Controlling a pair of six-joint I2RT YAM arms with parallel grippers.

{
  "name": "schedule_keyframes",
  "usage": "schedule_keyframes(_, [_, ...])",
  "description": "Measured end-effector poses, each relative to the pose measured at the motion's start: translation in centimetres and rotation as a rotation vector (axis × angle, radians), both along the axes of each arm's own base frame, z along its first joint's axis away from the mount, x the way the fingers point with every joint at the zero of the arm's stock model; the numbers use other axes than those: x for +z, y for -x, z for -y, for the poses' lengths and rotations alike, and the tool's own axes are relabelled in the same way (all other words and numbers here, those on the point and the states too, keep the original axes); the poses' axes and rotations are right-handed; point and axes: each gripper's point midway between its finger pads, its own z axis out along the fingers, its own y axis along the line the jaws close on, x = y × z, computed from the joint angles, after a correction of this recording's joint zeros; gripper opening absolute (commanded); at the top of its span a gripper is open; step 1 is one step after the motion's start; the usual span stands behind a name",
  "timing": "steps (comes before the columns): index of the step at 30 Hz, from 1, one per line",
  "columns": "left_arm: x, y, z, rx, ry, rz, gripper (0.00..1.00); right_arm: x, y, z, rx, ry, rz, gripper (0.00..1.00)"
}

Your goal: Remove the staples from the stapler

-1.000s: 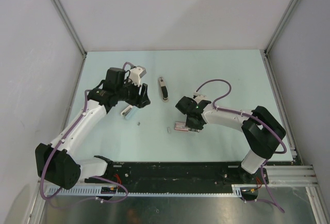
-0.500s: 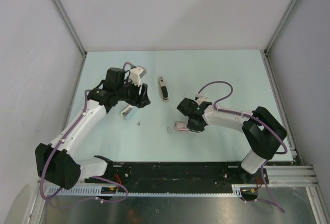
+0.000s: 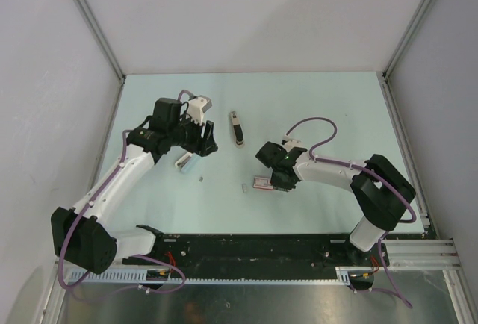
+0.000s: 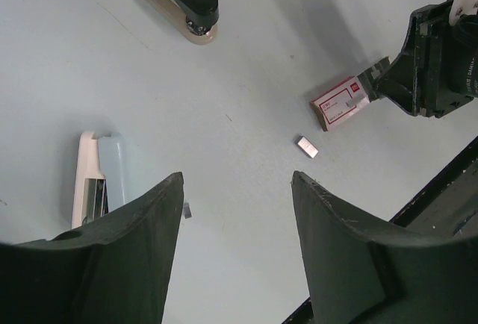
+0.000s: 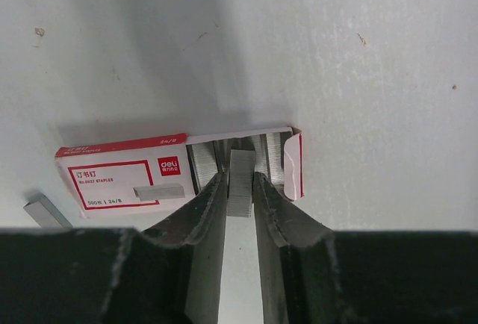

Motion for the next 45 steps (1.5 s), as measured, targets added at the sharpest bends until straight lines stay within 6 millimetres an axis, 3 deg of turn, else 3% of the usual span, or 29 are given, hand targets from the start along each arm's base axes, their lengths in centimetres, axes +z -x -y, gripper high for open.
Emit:
schedule_keyframes(11, [0.0, 0.0, 0.0, 0.000, 0.000, 0.000, 0.65, 0.0, -0.1, -0.1, 0.004, -0.002, 0.002, 0.16])
schedule_keyframes(25, [0.0, 0.0, 0.0, 0.000, 0.000, 0.000, 0.65, 0.1, -0.5, 0.0, 0.032, 0.000, 0.009, 0.17])
schedule_keyframes(35, [0.0, 0.0, 0.0, -0.001, 0.000, -0.001, 0.65, 0.1, -0.6, -0.1, 0.059, 0.002, 0.013, 0.39])
schedule_keyframes(38, [0.0, 0.0, 0.0, -0.001, 0.000, -0.001, 0.65, 0.1, -0.6, -0.1, 0.065, 0.005, 0.014, 0.41])
schedule_keyframes(45, [0.0, 0.0, 0.0, -0.001, 0.001, -0.001, 0.65, 1.0, -0.3, -0.7, 0.102, 0.001, 0.043, 0.27])
